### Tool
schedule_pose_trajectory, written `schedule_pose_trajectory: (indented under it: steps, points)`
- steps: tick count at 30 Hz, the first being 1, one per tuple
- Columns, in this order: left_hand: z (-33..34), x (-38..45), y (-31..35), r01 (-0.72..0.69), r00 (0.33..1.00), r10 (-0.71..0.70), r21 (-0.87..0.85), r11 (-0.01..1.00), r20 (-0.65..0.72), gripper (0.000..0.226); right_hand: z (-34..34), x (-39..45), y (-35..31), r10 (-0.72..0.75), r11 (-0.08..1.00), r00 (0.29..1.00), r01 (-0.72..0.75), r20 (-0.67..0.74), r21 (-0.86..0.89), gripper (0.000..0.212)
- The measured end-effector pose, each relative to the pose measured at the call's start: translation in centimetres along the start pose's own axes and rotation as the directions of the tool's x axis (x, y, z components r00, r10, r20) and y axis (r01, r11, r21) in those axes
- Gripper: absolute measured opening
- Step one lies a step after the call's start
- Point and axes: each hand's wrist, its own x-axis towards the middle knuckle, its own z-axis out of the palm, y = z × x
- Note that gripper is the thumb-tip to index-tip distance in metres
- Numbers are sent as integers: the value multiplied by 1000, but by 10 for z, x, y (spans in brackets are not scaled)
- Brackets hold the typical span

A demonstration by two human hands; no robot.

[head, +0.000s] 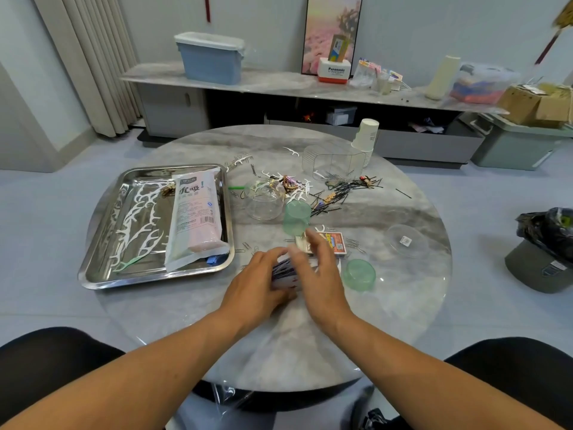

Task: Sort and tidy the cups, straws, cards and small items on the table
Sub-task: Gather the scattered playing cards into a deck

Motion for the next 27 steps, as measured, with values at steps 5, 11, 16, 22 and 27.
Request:
schedule_pose_trajectory:
  steps: [5, 11, 16, 22, 27]
  points:
    - [0, 2, 1, -4, 1000, 4, 23, 1000, 0, 75, 3, 2, 3, 39, 992, 993, -52, -112, -116, 26]
    - [-1, 3, -2, -11, 1000, 10, -52, 999, -14, 80, -6, 28, 4, 386, 902, 899, -320, -206, 291, 24]
    - [-1, 3, -1, -19, 1000, 19, -41, 999, 8, 69, 1, 19, 20, 345, 937, 920, -325, -184, 130, 22]
    - [-2, 4, 2, -26, 999, 27, -30, 999, 29, 58, 0, 5, 6, 123, 992, 992, -122, 31, -24, 46]
    - [-4, 4, 5, -15, 999, 9, 99, 995, 54, 46, 6, -2, 11, 128, 987, 986, -116, 107, -115, 34]
